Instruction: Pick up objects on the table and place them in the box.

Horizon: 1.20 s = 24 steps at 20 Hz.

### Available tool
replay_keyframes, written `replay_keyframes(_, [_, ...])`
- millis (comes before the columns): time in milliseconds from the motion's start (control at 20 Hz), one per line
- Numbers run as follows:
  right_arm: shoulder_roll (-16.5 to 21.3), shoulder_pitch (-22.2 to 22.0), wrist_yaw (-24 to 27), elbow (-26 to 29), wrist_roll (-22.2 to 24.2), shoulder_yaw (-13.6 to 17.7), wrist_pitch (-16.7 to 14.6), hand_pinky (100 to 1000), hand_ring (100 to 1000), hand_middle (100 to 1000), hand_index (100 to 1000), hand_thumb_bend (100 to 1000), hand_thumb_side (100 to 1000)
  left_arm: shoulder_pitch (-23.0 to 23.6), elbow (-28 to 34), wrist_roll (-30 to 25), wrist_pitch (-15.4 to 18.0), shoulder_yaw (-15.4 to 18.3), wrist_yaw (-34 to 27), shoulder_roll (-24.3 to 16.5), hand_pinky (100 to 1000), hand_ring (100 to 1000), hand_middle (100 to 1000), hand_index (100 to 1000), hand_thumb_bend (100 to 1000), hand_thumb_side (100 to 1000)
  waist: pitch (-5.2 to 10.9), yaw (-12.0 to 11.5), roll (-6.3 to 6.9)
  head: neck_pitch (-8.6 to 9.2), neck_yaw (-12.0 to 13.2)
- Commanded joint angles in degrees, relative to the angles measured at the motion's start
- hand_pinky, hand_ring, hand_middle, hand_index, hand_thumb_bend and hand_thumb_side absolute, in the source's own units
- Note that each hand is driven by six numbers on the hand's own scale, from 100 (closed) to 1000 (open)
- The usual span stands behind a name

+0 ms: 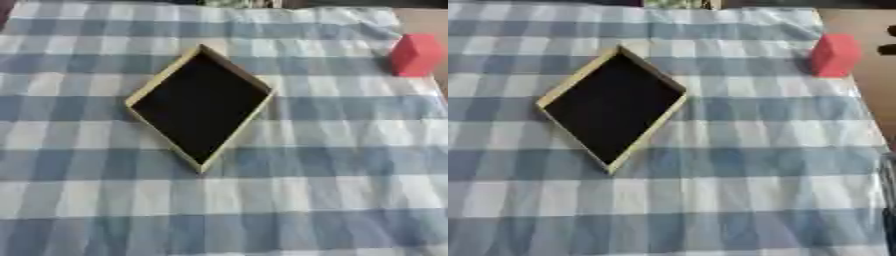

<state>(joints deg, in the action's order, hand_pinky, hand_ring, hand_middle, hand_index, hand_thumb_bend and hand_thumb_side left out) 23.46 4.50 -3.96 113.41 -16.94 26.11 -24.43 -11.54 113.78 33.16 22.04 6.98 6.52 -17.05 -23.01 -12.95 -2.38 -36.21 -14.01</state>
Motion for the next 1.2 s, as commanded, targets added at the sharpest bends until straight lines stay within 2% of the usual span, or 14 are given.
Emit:
replay_keyframes(50, [1.6, -0.2, -0.4, 1.2, 0.0, 0.8, 0.0, 588, 707, 658, 853, 100, 866, 0.0, 0.8, -0.1, -0.1, 0.2, 0.0, -0.7, 818, 841, 762, 695, 132, 823, 1.24, 0.1, 0.16, 0.46, 0.0])
replay_keyframes(200, [3.4, -1.5, -1.7, 1.2, -0.6, 1.2, 0.1, 602, 712, 665, 850, 100, 861, 0.1, 0.8, -0.1, 0.0, 0.3, 0.0, -0.9, 818, 841, 762, 695, 131, 822, 1.33, 0.2, 0.12, 0.26, 0.2])
replay_keyframes(350, [7.4, -4.8, -4.5, 1.2, -1.9, 1.7, 0.7, 621, 719, 672, 847, 100, 868, 0.4, 0.8, 0.0, 0.0, 0.3, 0.2, -1.3, 818, 841, 762, 695, 130, 821, 1.61, 0.5, -0.04, -0.17, 0.4])
replay_keyframes(500, [12.5, -9.3, -9.0, 1.2, -3.0, 1.8, 2.5, 671, 736, 694, 843, 100, 889, 0.7, 0.8, 0.0, -0.1, 0.3, 0.3, -1.7, 818, 841, 763, 695, 130, 822, 1.93, 1.0, -0.23, -0.57, 0.7])
replay_keyframes(850, [21.7, -17.3, -19.8, 0.4, -2.0, 1.4, 7.7, 783, 779, 748, 843, 100, 849, 1.3, 0.8, -0.1, -0.2, 0.2, 0.6, -2.2, 818, 841, 763, 695, 126, 820, 2.31, 1.6, -0.16, -1.14, 1.7])
replay_keyframes(1000, [25.3, -19.0, -23.4, -2.3, -0.1, 1.2, 7.6, 848, 815, 787, 855, 100, 871, 1.4, 0.8, 0.0, -0.1, 0.1, 0.7, -2.4, 818, 841, 763, 695, 125, 819, 2.41, 1.7, -0.04, -1.09, 2.1])
replay_keyframes(1200, [29.4, -20.1, -28.7, -5.6, 3.5, 0.4, 5.8, 922, 860, 842, 879, 100, 854, 1.6, 0.8, -0.1, -0.1, 0.0, 0.7, -2.5, 818, 842, 763, 694, 123, 820, 2.42, 1.8, 0.10, -1.06, 2.7])
